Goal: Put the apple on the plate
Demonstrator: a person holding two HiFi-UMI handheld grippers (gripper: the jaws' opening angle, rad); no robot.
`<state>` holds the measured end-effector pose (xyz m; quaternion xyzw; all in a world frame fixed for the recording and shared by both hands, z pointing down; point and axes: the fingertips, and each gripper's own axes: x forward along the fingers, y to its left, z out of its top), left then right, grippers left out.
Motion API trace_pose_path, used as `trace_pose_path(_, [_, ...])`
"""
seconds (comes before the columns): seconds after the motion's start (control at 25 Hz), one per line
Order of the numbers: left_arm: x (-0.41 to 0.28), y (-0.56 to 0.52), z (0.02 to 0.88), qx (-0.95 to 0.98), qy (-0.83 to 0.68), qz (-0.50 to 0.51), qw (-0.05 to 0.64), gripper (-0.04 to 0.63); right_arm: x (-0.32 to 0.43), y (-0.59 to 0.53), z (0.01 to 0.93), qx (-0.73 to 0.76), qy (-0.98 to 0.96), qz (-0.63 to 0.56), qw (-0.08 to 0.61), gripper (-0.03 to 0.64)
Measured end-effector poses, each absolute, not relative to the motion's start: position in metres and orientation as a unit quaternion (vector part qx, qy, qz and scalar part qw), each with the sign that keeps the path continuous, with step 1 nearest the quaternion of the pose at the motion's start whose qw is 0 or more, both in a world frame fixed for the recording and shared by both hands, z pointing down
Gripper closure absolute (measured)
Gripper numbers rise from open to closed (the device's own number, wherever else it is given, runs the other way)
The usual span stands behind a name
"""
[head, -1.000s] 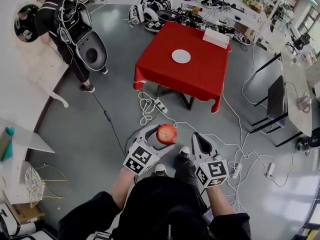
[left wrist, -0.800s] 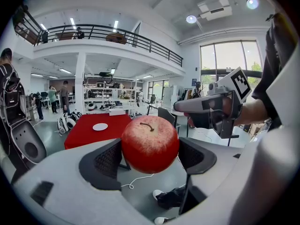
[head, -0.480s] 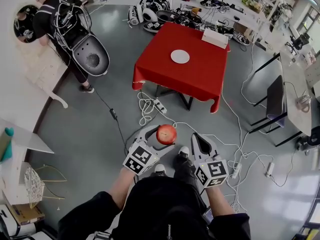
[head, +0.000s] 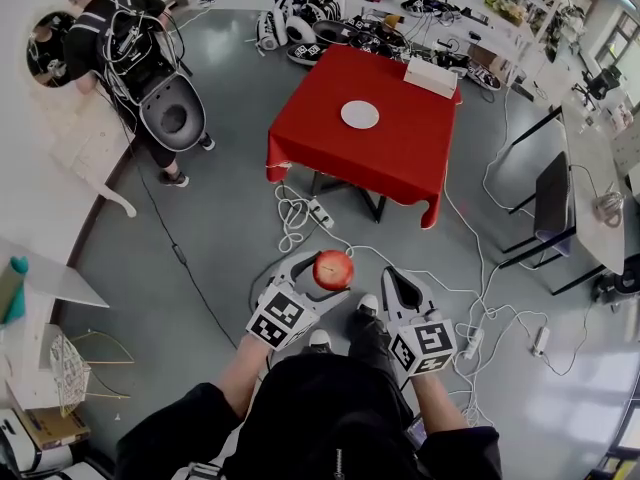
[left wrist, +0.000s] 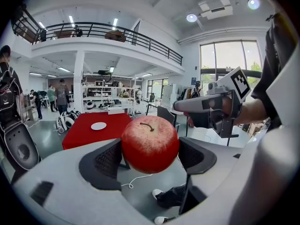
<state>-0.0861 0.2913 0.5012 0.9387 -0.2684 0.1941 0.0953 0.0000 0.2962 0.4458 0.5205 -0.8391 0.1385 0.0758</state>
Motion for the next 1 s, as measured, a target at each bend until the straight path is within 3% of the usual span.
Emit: trace_pose_path(1.0, [-0.024,0.163,0.512,0.920,-0.301,0.216,0.125,0.212,0.060,0.154,0.457,0.477,-0.859,0.169,0.082,0.606])
